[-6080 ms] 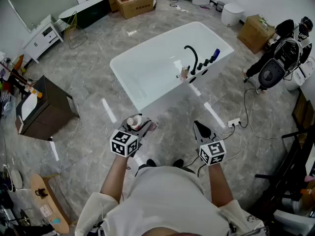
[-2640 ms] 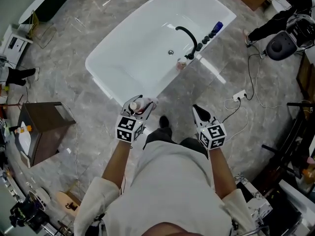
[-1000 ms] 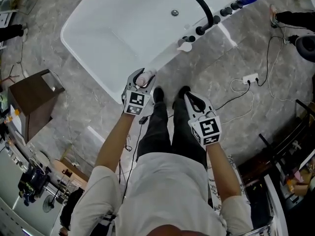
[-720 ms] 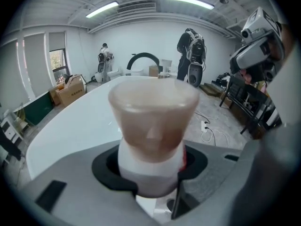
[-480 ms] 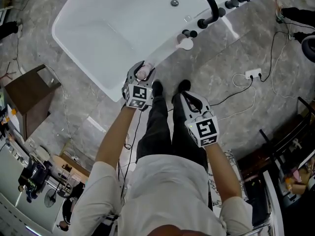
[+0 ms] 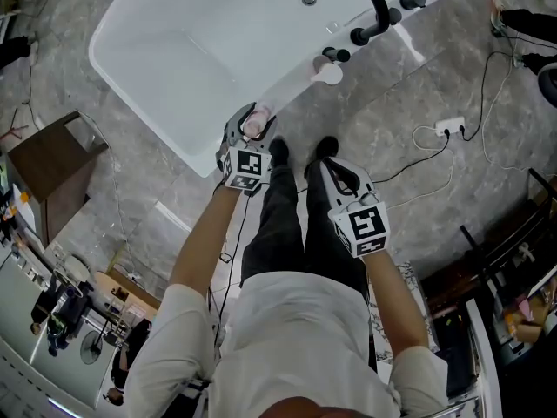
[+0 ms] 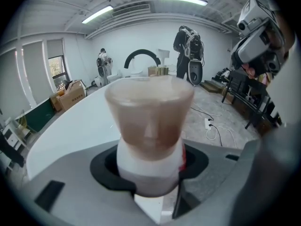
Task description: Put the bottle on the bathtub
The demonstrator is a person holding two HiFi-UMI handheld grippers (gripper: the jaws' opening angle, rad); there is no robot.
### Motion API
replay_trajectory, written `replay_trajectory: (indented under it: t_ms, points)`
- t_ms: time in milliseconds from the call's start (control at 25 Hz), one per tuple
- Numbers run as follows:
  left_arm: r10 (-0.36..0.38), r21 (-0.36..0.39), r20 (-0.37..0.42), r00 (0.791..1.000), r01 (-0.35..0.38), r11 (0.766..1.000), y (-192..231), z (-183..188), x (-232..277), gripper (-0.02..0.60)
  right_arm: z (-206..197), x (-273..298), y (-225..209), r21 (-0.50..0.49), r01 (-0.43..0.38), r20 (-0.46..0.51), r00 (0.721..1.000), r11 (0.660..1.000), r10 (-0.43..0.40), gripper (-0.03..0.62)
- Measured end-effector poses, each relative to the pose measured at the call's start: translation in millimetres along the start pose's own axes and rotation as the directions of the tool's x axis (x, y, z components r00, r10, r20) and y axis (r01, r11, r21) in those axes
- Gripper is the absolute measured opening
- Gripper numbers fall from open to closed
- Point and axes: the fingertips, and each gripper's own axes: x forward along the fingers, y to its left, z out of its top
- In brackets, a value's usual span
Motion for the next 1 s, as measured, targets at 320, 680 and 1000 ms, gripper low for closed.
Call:
replay_trajectory:
  t_ms: [320, 680, 1000]
  points:
    - [0.009, -0.007, -0.006, 1.0, -0.009, 1.0, 2.8, -1.5, 0.5, 0.275, -3.2, -3.4, 0.4, 0.008, 0.008, -0.001, 1.0, 1.0, -0.008, 0.031]
    - [-0.004, -0.034, -0.001, 1.0, 0.004, 0.999, 0.2, -0.6, -6.3, 0.324, -1.7, -11.8, 6.3, -0.002, 0.019, 0.013, 1.0, 1.0, -0.019, 0.032]
    - [0.002, -0.038, 0.032, 0.999, -0.001, 0.999, -2.5, 18.0, -49.0, 0.325, 11.9, -38.7, 22.9, -0.023, 0.03, 0.042, 0.999, 0.999, -0.029, 0.032]
